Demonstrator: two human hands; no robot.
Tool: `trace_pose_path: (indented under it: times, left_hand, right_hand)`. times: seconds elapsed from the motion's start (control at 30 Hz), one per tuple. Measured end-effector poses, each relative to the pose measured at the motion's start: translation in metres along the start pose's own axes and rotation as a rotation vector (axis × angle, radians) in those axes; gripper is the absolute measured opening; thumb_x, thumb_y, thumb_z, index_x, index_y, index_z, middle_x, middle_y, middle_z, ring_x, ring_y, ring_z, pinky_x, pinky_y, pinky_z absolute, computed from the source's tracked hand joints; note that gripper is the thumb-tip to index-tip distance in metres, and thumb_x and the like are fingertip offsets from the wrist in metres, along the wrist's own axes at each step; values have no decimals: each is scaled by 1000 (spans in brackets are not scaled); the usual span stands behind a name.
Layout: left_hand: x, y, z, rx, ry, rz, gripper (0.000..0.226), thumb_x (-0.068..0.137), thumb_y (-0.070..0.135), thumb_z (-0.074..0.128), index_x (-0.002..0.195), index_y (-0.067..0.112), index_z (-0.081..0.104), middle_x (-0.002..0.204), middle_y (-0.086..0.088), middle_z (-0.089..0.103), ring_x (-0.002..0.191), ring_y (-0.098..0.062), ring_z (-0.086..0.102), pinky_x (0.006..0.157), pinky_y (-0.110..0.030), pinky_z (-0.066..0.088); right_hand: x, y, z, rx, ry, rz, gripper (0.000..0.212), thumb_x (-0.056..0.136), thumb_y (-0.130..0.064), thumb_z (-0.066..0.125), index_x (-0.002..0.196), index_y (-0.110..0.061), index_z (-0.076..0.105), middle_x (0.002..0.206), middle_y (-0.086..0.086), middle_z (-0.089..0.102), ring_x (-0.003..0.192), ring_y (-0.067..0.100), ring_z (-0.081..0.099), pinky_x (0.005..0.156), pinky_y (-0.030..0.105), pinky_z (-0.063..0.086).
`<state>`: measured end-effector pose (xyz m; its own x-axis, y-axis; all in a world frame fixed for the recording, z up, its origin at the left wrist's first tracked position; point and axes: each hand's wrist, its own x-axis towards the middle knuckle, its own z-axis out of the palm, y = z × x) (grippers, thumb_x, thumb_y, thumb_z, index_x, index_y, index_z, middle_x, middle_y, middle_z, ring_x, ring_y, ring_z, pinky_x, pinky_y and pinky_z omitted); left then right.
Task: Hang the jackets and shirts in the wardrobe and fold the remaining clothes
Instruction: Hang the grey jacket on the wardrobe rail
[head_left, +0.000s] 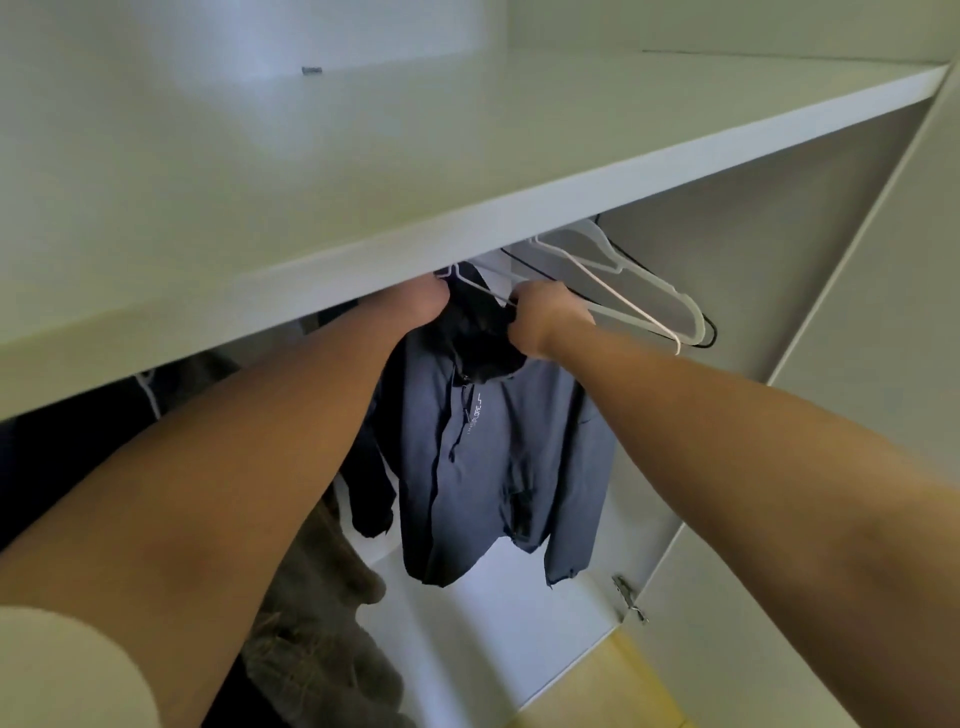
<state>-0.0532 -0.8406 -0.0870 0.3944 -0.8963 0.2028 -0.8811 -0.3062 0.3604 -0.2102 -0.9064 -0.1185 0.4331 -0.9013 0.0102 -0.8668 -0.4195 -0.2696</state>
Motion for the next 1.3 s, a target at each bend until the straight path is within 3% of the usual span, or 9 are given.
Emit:
trace_pose_path:
  times: [0.1, 0.23, 0.33, 0.47, 0.63, 0.77, 0.9, 1.0, 1.3]
  left_hand:
    - [-1, 3, -5, -20, -35, -97, 15, 103, 8, 42, 102, 16, 55, 80, -3, 48, 82, -20, 48, 78, -28, 36]
    - [-2, 4, -10, -49, -10, -162, 29, 103, 8, 41, 113, 3, 68, 117, -20, 66, 94, -26, 57, 82, -29, 42]
    - [-2, 2, -13, -174, 27, -261, 33, 100, 3, 42, 119, -1, 69, 117, -21, 70, 97, -33, 70, 95, -37, 54]
    - [-3, -18, -12, -265, 120, -368, 31, 97, -2, 50, 123, 0, 67, 108, -20, 74, 99, -33, 73, 91, -40, 58]
    - [1, -38, -4, -610, 237, -469, 35, 99, 4, 59, 133, 2, 62, 117, -17, 72, 99, -26, 72, 66, -22, 60]
    - [1, -62, 4, -719, 328, -483, 31, 103, 29, 42, 98, 15, 69, 68, -9, 71, 65, -35, 71, 71, -41, 63]
    - [-6, -99, 12, -619, 387, -563, 43, 104, 34, 36, 114, 8, 69, 120, -24, 67, 98, -38, 66, 91, -43, 53]
    - [-8, -114, 24, -493, 344, -653, 42, 109, 24, 31, 132, 3, 58, 141, -27, 53, 128, -42, 51, 107, -42, 38]
    - [0, -146, 35, -628, 383, -687, 38, 106, 11, 37, 132, 4, 64, 137, -22, 60, 126, -40, 55, 107, -42, 46]
  right_hand:
    - [1, 3, -8, 60, -47, -10, 27, 85, -7, 51, 106, -9, 68, 106, 14, 68, 88, 32, 64, 74, 30, 55]
    - [-3, 9, -30, 213, -94, 113, 25, 88, -15, 70, 63, -20, 64, 58, -5, 57, 75, 17, 67, 48, 20, 34]
    - [0, 18, -32, 402, -5, 133, 25, 88, -10, 65, 64, -15, 65, 45, -4, 57, 48, 13, 57, 43, 18, 35]
    - [2, 35, -37, 575, 163, 177, 26, 80, 0, 41, 82, 3, 67, 50, 14, 66, 42, 23, 67, 49, 32, 60]
    - [-2, 27, -34, 594, 263, 96, 41, 77, 0, 48, 118, -1, 53, 94, 19, 67, 81, 31, 67, 64, 31, 54]
    - [-5, 40, -27, 483, 222, -19, 21, 85, -26, 48, 103, -17, 55, 95, 13, 67, 88, 33, 63, 77, 38, 54]
    - [-7, 58, -7, 464, 214, -41, 36, 93, -52, 37, 86, -23, 58, 98, 11, 67, 95, 35, 59, 80, 38, 45]
    - [-7, 59, 11, 488, 209, -31, 33, 103, -27, 29, 89, -11, 55, 109, 24, 63, 103, 42, 56, 79, 38, 39]
    - [-27, 75, 69, 636, 366, -1, 18, 98, -12, 48, 109, -5, 60, 112, 14, 55, 103, 33, 52, 81, 26, 32]
